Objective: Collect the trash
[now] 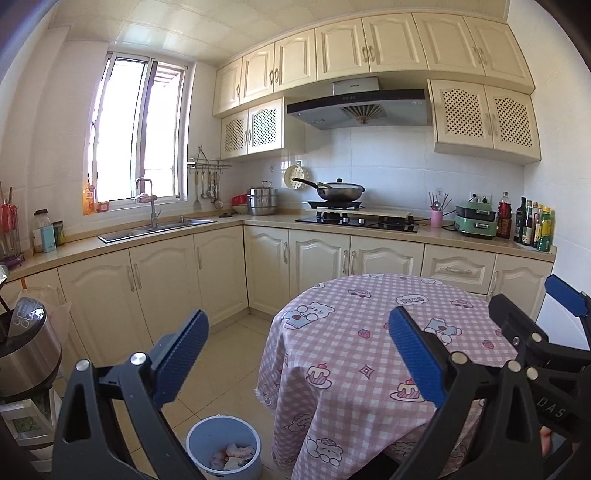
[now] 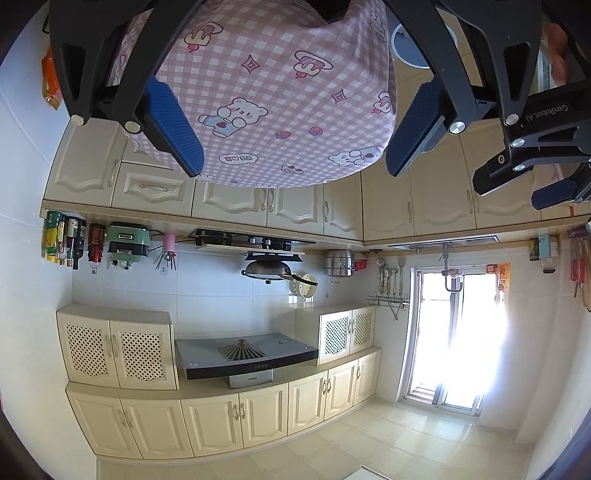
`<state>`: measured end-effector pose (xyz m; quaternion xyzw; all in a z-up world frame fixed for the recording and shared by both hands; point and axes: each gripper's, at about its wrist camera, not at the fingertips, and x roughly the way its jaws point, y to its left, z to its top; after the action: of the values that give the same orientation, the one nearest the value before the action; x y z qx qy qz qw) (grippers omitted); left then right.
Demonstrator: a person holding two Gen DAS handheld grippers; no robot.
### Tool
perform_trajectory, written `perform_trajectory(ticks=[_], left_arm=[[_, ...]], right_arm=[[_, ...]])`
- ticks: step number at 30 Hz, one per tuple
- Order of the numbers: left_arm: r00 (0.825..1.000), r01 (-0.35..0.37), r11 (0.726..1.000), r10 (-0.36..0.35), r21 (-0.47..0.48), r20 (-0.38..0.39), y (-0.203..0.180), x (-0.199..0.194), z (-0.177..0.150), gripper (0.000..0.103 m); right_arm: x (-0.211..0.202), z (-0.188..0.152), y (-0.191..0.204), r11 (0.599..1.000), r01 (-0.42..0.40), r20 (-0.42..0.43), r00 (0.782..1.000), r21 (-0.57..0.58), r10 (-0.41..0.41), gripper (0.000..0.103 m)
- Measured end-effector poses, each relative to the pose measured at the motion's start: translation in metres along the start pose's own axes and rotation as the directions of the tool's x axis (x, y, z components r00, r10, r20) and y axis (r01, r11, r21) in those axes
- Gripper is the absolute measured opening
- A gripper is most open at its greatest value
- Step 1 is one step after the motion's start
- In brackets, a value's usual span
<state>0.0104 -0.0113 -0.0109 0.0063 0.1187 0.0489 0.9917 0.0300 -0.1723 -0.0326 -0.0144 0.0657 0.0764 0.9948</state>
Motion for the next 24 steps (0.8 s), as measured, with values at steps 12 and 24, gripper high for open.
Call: perform_trajectory(ticks=[12,24], left_arm=[[1.0,-0.015,1.0,0.015,-0.009,-0.005,0.006,0.0034,-0.0017,0.096],[1.0,-0.012,1.0,0.012,-0.008,-0.012,0.0092,0.0035,-0.0051,0.096]], right_arm=[[0.0013,-0.0016,0.0042,1.0,-0.005,-0.006,1.0,-0.004,0.005,0.095],[0.0037,-0.0011,0.0063,1.0,-0.012,-0.014,1.0,-0.012,0.012,0.095]])
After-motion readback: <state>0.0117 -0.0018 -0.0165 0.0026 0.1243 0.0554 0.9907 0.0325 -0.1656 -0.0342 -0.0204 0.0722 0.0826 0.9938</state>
